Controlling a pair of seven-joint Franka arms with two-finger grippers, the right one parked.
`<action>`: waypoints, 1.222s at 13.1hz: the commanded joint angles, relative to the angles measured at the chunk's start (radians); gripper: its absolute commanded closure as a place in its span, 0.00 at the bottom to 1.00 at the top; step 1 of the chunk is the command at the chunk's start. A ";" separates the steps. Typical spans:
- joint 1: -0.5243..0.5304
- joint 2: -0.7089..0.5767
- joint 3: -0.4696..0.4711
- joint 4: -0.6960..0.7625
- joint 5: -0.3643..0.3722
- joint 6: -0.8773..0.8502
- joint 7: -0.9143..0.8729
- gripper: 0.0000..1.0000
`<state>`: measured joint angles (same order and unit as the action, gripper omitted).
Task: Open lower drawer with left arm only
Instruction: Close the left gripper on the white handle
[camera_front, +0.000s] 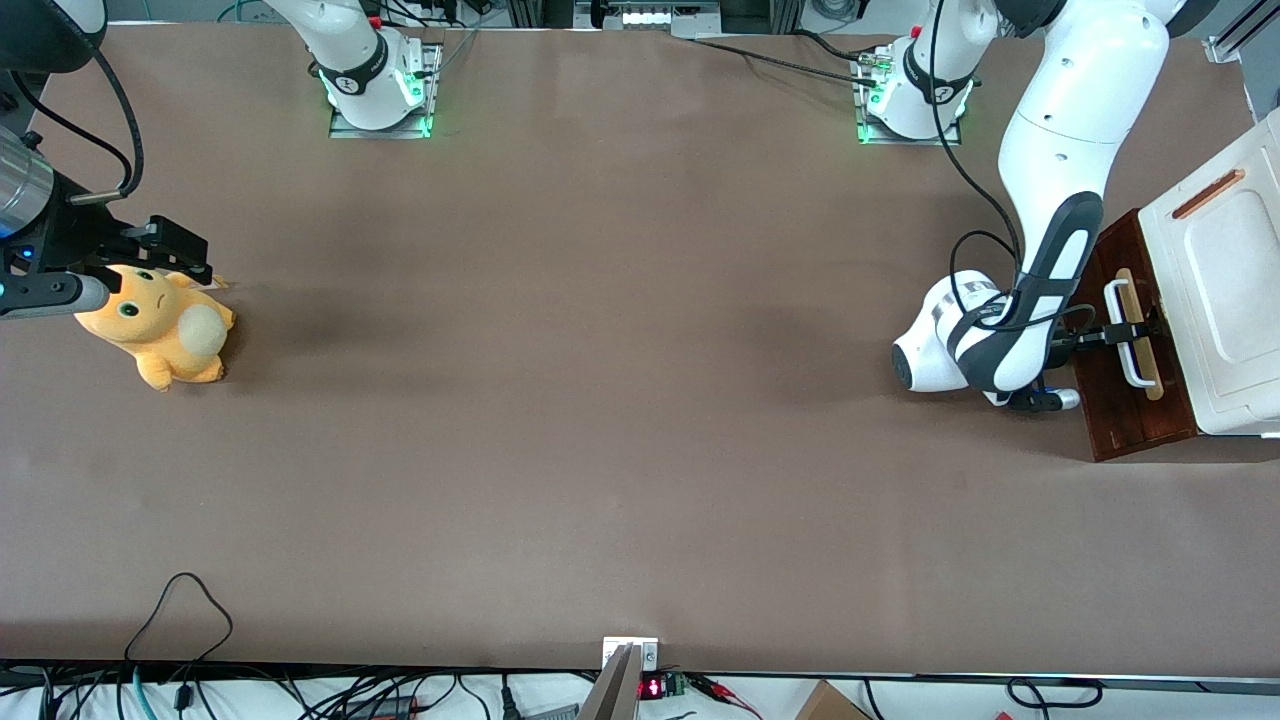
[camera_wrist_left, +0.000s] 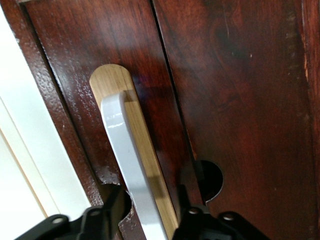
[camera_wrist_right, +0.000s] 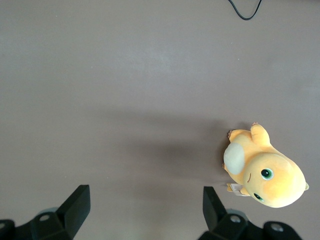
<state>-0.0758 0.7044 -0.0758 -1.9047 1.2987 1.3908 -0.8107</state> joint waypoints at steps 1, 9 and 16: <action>0.008 -0.009 -0.005 -0.011 0.014 0.002 -0.008 0.57; 0.016 -0.005 -0.005 -0.011 0.011 0.001 -0.010 0.67; 0.016 -0.006 -0.005 -0.011 0.010 -0.003 -0.013 0.73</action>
<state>-0.0699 0.7043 -0.0767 -1.9066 1.2987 1.3907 -0.8137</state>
